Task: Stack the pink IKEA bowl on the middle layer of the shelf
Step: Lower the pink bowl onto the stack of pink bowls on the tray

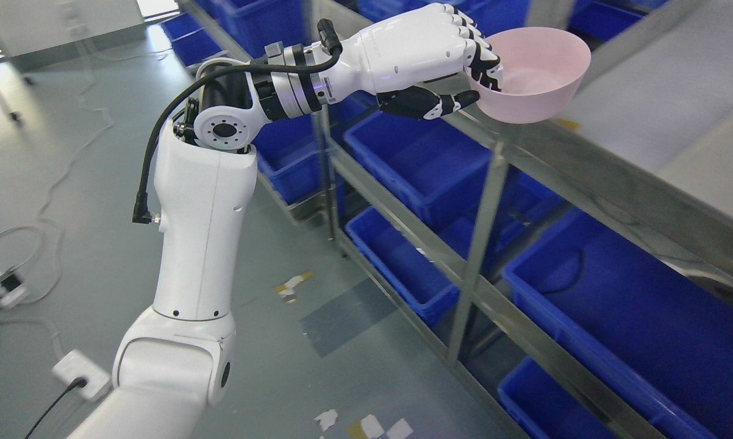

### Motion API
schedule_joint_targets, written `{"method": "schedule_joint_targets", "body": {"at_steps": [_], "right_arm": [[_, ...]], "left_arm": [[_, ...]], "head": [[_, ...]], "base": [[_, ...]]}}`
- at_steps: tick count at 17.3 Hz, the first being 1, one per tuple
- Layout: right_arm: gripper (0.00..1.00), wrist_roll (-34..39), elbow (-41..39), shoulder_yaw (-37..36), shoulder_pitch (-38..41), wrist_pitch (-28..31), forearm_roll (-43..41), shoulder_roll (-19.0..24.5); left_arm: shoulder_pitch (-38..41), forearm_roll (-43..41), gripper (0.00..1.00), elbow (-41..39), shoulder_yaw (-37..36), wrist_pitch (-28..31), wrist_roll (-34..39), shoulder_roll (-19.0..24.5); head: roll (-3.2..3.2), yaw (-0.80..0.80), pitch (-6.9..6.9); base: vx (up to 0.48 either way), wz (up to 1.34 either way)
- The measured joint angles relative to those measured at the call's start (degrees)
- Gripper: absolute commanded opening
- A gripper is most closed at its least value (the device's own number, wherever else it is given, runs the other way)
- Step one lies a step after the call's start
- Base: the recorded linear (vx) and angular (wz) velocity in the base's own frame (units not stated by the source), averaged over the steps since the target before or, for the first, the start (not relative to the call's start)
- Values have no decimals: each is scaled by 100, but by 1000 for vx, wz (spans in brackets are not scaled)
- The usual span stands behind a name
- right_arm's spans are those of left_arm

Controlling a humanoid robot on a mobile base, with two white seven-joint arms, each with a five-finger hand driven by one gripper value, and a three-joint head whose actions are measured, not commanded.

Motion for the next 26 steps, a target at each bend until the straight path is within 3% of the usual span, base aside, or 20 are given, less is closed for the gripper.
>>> {"method": "schedule_joint_targets", "body": {"at_steps": [3, 9, 16, 26], "right_arm": [[100, 0, 0, 0, -1, -7, -1, 0], [100, 0, 0, 0, -2, -5, -1, 0], [100, 0, 0, 0, -4, 7, -1, 0], [100, 0, 0, 0, -5, 12, -1, 0]], "left_arm": [[-75, -102, 3, 6, 140, 0, -118, -1], [-171, -1083, 3, 101, 663, 0, -675, -1], [-190, -1826, 3, 177, 981, 0, -850, -1], [54, -1701, 3, 299, 794, 0, -739, 0]], "head": [[0, 0, 0], [0, 0, 0], [0, 0, -1], [0, 0, -1]], "base": [[81, -1489], [75, -1076], [30, -230], [1, 9]]}}
